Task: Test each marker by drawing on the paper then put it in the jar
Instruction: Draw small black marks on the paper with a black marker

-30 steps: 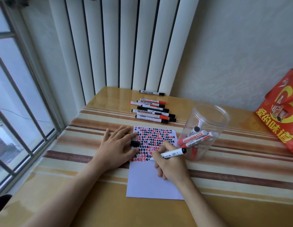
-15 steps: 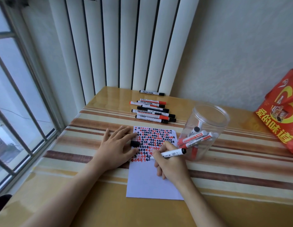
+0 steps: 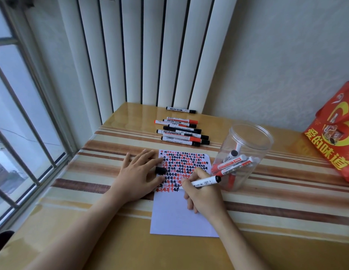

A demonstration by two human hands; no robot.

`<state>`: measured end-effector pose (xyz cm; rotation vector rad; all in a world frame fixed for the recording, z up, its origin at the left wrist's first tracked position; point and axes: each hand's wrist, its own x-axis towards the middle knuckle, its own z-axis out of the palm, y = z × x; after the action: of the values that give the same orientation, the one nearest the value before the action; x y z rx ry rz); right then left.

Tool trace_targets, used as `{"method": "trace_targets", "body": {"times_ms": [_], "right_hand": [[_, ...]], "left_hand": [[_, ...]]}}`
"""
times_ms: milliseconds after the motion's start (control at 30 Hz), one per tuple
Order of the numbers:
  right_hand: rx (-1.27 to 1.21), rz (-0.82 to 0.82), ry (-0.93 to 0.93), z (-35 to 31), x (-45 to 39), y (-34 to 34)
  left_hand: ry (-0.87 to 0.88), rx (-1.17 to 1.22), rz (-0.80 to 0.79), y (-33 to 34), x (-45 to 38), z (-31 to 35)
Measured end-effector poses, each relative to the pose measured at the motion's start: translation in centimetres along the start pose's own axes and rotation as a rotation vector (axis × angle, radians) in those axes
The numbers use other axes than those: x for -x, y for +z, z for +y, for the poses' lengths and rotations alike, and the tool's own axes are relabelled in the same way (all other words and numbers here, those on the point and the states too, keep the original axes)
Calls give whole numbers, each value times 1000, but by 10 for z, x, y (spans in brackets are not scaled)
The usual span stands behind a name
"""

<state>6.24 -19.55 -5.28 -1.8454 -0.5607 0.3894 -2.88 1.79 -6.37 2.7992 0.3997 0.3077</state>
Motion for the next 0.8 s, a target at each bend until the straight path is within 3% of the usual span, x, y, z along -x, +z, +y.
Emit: {"method": "trace_targets", "body": {"times_ms": [333, 533, 800], "right_hand": [[-4, -17, -9, 3, -2, -1], [-201, -17, -150, -1, -4, 0], [-333, -112, -199, -6, -1, 3]], "left_hand": [[91, 187, 141, -4, 2, 2], [187, 253, 257, -12, 5, 7], [276, 290, 259, -20, 12, 12]]}}
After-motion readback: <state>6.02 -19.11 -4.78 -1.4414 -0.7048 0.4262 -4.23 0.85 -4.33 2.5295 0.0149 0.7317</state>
